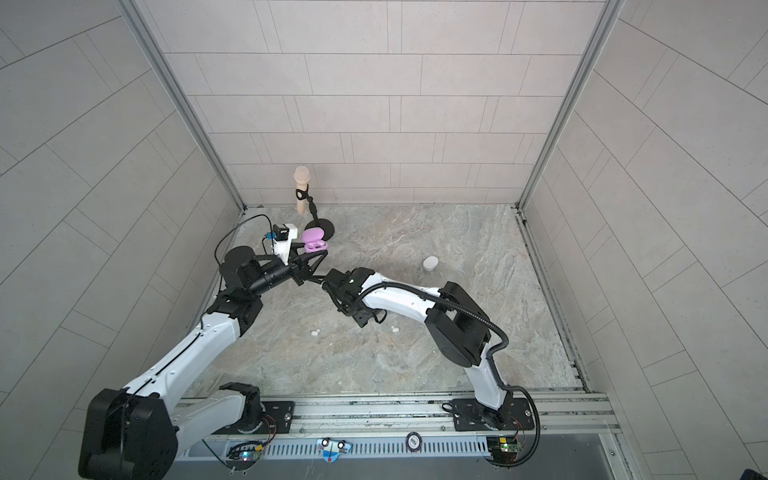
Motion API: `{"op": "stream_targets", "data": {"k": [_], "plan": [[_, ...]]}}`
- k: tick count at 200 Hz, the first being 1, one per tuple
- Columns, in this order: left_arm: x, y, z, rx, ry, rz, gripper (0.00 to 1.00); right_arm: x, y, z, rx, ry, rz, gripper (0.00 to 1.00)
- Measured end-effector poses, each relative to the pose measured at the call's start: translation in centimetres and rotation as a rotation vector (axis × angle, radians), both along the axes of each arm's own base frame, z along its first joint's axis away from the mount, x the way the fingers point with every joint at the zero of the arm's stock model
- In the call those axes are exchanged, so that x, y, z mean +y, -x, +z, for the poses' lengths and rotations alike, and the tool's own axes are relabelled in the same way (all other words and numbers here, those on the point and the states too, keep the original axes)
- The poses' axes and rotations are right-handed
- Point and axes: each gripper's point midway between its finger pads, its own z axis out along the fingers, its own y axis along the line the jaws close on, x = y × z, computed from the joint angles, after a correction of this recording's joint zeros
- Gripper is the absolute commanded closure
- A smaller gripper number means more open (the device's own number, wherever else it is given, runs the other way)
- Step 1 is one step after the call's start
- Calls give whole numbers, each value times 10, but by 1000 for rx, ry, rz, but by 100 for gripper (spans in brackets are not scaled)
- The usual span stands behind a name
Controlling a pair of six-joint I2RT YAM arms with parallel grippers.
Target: Insert the wireless bluetooth earbuds into the charging case
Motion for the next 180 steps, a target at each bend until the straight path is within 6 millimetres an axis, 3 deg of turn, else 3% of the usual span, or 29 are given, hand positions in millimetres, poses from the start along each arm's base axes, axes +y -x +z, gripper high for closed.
{"op": "stream_targets", "data": {"k": [33, 79, 131, 180], "plan": [[1, 0, -2, 11, 1, 2, 83, -3, -7, -6, 45, -62, -49, 29], [7, 7, -8, 45, 3, 42, 83, 11, -12, -11, 61, -115, -58, 29], [19, 24, -16, 81, -14, 109, 83, 13, -20, -30, 49, -53, -57, 29], [23, 26, -26, 119, -36, 130, 82, 9, -28, -38, 16, 3, -61, 29]]}}
